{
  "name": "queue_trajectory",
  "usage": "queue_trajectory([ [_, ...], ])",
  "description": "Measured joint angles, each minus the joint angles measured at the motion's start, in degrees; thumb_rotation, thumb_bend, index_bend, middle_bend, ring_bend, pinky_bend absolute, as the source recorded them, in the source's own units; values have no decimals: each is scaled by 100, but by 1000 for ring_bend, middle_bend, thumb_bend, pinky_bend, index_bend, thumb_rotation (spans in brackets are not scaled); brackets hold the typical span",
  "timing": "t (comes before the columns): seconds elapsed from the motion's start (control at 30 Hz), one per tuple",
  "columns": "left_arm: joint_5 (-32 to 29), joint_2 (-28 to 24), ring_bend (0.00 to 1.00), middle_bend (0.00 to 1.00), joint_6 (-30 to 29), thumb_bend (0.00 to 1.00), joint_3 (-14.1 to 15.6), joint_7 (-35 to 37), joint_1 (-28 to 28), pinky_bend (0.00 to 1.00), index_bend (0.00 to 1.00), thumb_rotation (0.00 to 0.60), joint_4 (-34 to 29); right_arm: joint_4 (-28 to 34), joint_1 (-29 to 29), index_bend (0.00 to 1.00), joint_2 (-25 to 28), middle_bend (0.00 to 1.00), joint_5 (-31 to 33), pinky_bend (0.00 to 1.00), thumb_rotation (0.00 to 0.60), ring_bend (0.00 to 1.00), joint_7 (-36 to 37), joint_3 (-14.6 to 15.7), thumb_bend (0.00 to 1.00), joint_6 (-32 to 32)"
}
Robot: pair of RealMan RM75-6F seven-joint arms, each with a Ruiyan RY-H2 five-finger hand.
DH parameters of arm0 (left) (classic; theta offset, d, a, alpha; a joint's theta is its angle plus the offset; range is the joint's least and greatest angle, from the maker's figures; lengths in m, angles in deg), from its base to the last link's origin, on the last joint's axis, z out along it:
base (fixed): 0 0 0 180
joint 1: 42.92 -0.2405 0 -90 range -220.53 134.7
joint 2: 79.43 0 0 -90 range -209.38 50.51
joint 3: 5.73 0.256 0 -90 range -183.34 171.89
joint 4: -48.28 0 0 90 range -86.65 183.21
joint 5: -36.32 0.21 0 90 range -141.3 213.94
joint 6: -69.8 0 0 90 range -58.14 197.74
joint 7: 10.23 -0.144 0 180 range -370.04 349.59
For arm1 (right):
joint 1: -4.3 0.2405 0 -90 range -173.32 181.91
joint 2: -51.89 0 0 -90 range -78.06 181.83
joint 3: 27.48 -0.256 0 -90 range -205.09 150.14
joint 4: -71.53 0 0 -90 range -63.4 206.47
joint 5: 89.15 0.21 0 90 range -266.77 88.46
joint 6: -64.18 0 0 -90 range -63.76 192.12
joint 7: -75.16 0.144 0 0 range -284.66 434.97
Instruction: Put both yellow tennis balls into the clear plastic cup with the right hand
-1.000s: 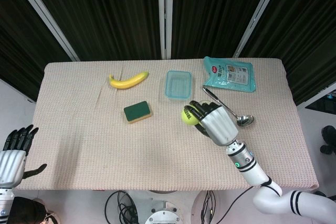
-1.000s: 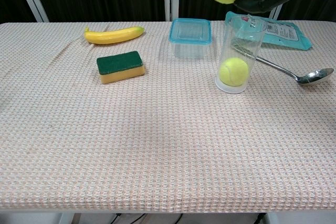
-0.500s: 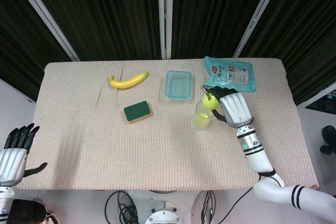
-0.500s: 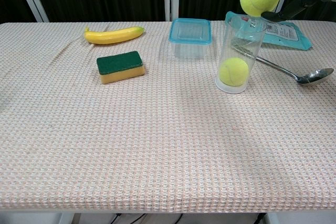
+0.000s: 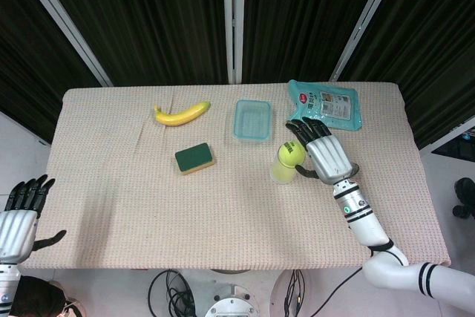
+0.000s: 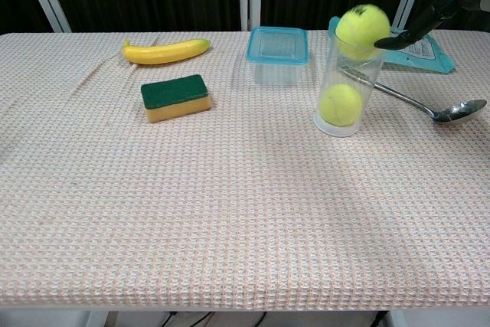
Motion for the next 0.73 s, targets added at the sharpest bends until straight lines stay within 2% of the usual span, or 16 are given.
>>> queue_trajectory([
  [0.13,17,2,0,0,-26,0,1,13,-8,0,13,600,3,-23,-41,0,75,0,-291,0,600,0,430,18,0,-182],
  [0.3,52,0,0,0,-56,0,2,25,-12,0,13,600,10,18,-305,0,241,0,-683,0,600,0,522,185,22,-714],
  [0.4,69,-18,0,0,-29,0,-10,12,24,0,13,600,-3,-112,-674,0,287,0,-867,0,600,0,423,384,33,-1277],
  [0.53,104,-9,0,0,-30,0,-56,-29,76,0,12,600,18,-550,-1471,0,298,0,-861,0,600,0,320,764,35,-1996],
  [0.73,81,83,0,0,-13,0,-104,-191,124,0,12,600,137,-1199,-2427,0,334,0,-641,0,600,0,830,1232,41,-2398],
])
